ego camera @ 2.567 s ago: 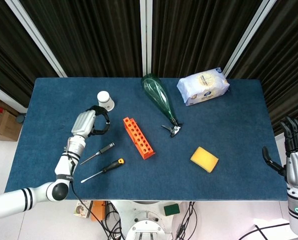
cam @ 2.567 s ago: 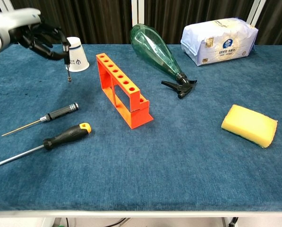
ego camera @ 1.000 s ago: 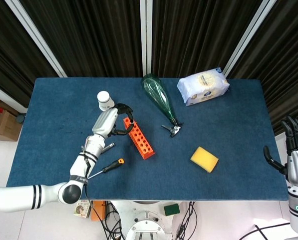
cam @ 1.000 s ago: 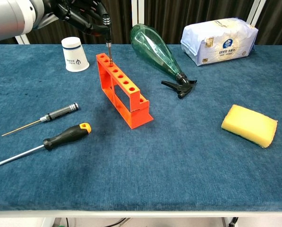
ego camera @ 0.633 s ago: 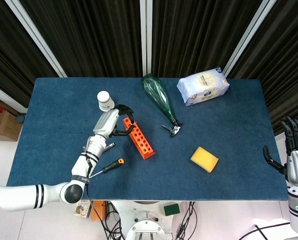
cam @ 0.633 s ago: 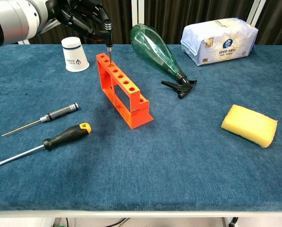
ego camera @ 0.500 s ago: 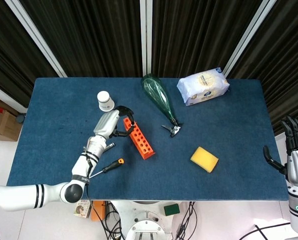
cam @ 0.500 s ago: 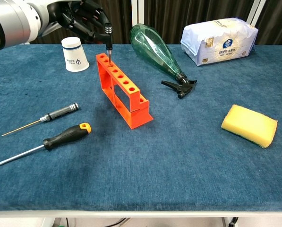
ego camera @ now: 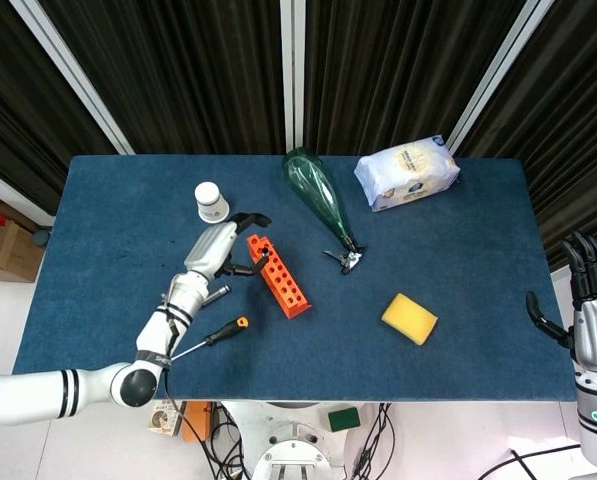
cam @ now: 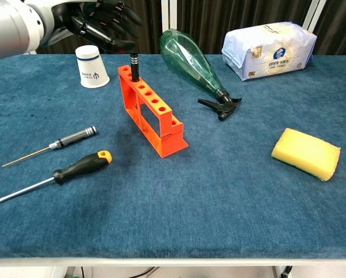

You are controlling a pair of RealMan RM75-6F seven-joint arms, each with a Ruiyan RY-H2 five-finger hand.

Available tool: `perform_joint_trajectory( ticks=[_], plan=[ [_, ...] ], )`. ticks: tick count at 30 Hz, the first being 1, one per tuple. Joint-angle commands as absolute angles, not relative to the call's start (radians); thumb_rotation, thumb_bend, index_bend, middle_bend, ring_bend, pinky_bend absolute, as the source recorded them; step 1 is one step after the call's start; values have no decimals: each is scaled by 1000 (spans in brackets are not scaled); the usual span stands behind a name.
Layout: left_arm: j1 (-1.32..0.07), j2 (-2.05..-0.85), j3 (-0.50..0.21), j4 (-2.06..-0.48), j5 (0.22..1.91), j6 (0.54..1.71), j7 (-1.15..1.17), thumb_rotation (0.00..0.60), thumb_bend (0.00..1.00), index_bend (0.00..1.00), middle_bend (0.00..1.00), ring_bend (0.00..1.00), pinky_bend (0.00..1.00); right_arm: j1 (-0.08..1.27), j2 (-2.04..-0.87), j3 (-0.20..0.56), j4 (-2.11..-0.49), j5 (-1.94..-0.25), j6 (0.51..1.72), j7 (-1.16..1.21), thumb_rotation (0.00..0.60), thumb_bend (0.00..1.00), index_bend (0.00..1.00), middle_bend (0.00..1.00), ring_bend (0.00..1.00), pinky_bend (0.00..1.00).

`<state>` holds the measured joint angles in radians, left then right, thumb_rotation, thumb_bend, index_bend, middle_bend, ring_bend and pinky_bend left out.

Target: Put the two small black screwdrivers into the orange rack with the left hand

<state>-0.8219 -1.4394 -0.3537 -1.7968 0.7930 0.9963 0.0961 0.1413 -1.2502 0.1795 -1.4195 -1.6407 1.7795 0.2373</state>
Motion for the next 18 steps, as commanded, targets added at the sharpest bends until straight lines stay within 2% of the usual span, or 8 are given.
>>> perform_joint_trajectory(
  ticks=[1,10,13,18],
  plan=[
    [-806,-1415,-344,-1821,817,1010,96,552,285,246,233,126,210,140,-1248,179,-1422,-1644,1784,237,600,370,0,0,0,0],
    [-706,-1298,-232,-1883,851,1120,202,556,296,329,224,157,227,133,-1228,190,-1436,-1650,1810,238,600,370,0,0,0,0],
    [-672,-1293,-183,-1870,850,1146,235,555,305,368,225,156,227,134,-1225,193,-1442,-1651,1814,238,600,370,0,0,0,0],
    [-658,-1339,-92,-1809,869,1125,320,554,310,371,247,164,227,133,-1232,188,-1445,-1656,1814,238,600,370,0,0,0,0]
  ],
)
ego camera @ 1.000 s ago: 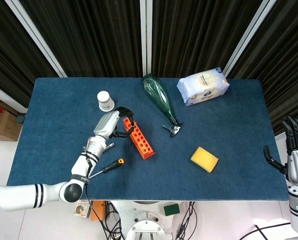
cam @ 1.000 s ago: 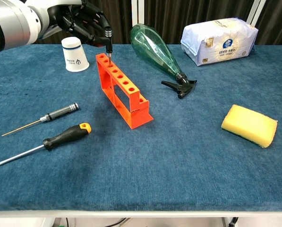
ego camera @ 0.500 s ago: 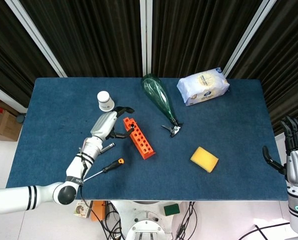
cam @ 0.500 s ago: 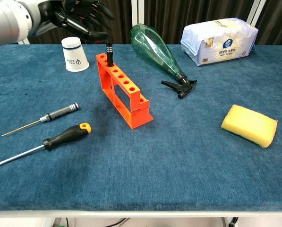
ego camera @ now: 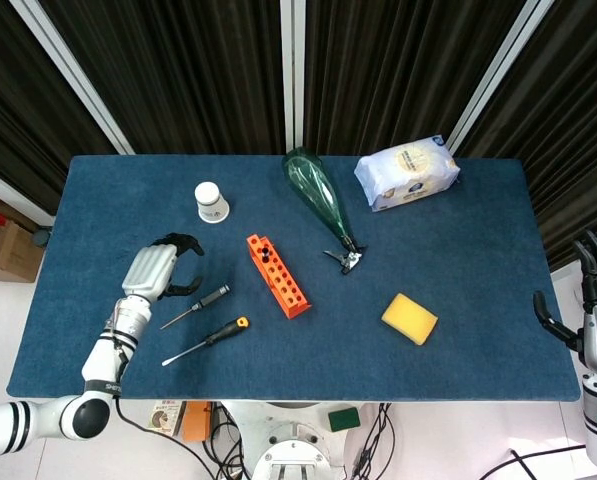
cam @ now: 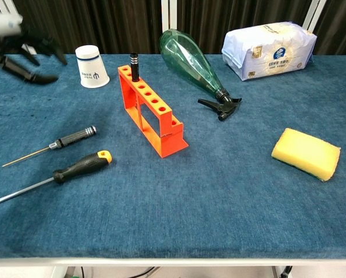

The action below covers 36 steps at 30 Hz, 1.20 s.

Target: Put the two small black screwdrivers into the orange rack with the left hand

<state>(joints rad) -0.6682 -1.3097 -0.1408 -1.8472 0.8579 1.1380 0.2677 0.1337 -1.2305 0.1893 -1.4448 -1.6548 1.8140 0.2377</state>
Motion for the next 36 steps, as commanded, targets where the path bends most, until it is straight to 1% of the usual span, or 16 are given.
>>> perform_joint_trajectory(
  ticks=[1,7,15,20,24,30,33,36],
  plan=[
    [-658,-1360,-78,-1792,871,1119,338,555,310,371,247,165,227,133,-1235,185,-1444,-1657,1814,239,600,370,0,0,0,0],
    [-661,-1458,-56,-1730,881,1108,391,554,309,371,247,166,227,125,-1238,187,-1443,-1662,1835,245,600,369,0,0,0,0],
    [-677,-1547,-79,-1677,871,1122,458,555,292,371,245,165,233,119,-1230,187,-1444,-1652,1832,257,600,369,0,0,0,0],
    [-689,-1603,-87,-1607,871,1140,515,553,293,371,243,165,232,119,-1233,184,-1440,-1652,1828,263,600,369,0,0,0,0],
    [-682,-1624,-84,-1580,882,1154,534,550,293,364,244,165,229,118,-1226,193,-1442,-1646,1833,266,600,370,0,0,0,0],
    [-682,-1648,-95,-1549,854,1142,565,553,293,366,244,165,230,117,-1225,196,-1441,-1642,1832,268,600,370,0,0,0,0],
    [-685,-1661,-100,-1540,843,1136,582,547,293,389,243,165,231,118,-1227,195,-1438,-1641,1828,267,600,370,0,0,0,0],
    [-686,-1676,-102,-1519,850,1144,597,549,300,445,245,165,233,120,-1228,196,-1437,-1642,1828,266,600,370,0,0,0,0]
  ],
)
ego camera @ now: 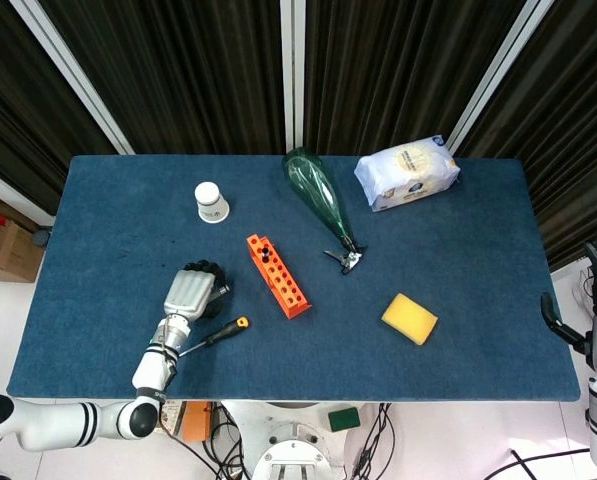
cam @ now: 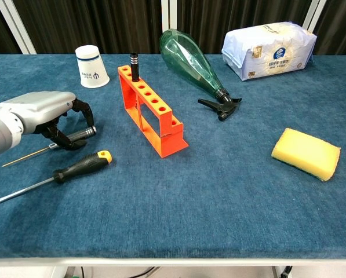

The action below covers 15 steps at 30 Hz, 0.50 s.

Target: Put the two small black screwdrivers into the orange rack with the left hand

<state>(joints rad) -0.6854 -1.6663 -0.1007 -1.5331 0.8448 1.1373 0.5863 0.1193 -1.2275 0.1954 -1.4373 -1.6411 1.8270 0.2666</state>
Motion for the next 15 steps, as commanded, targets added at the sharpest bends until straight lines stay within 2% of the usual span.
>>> perform_joint_trajectory(
  ticks=[1,8,15],
  plan=[
    [-686,-1681,-101,-1511,854,1148,603,550,304,462,247,165,233,120,-1228,196,-1437,-1642,1828,266,600,369,0,0,0,0],
    [-675,-1693,-109,-1494,869,1148,593,595,338,510,254,165,233,121,-1232,197,-1433,-1640,1824,265,600,370,0,0,0,0],
    [-656,-1670,-128,-1530,898,1156,548,600,360,534,271,165,234,123,-1235,195,-1431,-1641,1820,260,600,370,0,0,0,0]
  ],
)
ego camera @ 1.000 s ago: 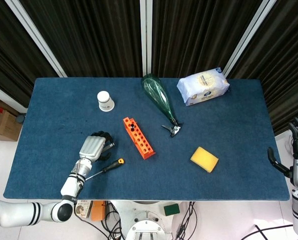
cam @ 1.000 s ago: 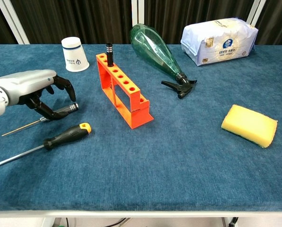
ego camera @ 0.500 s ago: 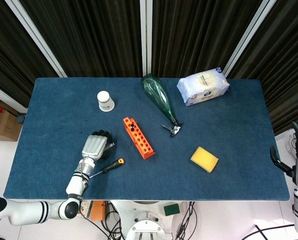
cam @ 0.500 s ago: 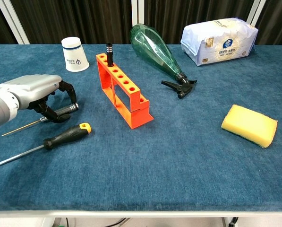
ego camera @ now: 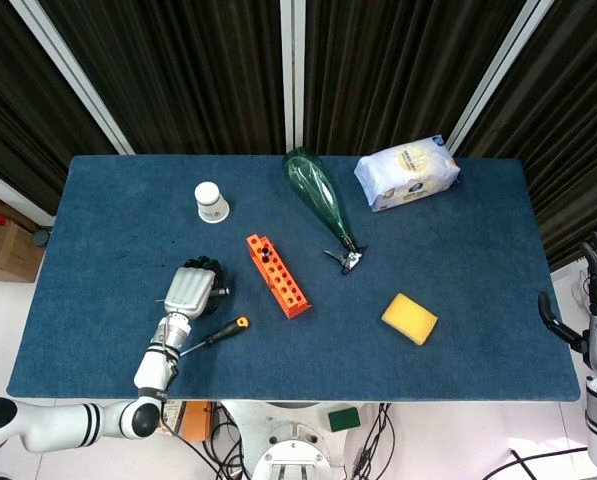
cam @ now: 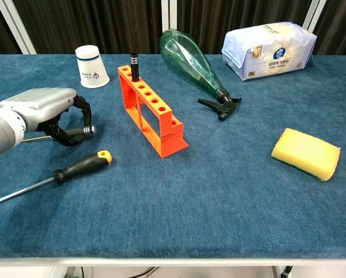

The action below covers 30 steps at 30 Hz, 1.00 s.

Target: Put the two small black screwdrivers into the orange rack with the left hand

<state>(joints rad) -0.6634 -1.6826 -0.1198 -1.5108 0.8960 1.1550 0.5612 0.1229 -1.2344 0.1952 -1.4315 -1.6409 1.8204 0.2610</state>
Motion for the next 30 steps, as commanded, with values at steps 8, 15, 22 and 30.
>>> perform_joint_trajectory(
  ticks=[8,15,22,30],
  plan=[
    [-645,-1597,-173,-1617,856,1123,498,600,378,549,273,165,235,124,-1239,191,-1426,-1642,1816,254,600,369,0,0,0,0],
    [-635,-1535,-210,-1686,831,1090,420,600,378,561,286,168,237,124,-1240,189,-1430,-1645,1814,248,600,370,0,0,0,0],
    [-627,-1453,-230,-1767,800,1053,364,600,378,567,318,171,253,125,-1238,188,-1436,-1649,1813,242,600,370,0,0,0,0],
    [-609,-1376,-249,-1844,839,1046,273,600,379,584,318,173,254,127,-1238,184,-1448,-1662,1816,229,600,368,0,0,0,0]
  ],
)
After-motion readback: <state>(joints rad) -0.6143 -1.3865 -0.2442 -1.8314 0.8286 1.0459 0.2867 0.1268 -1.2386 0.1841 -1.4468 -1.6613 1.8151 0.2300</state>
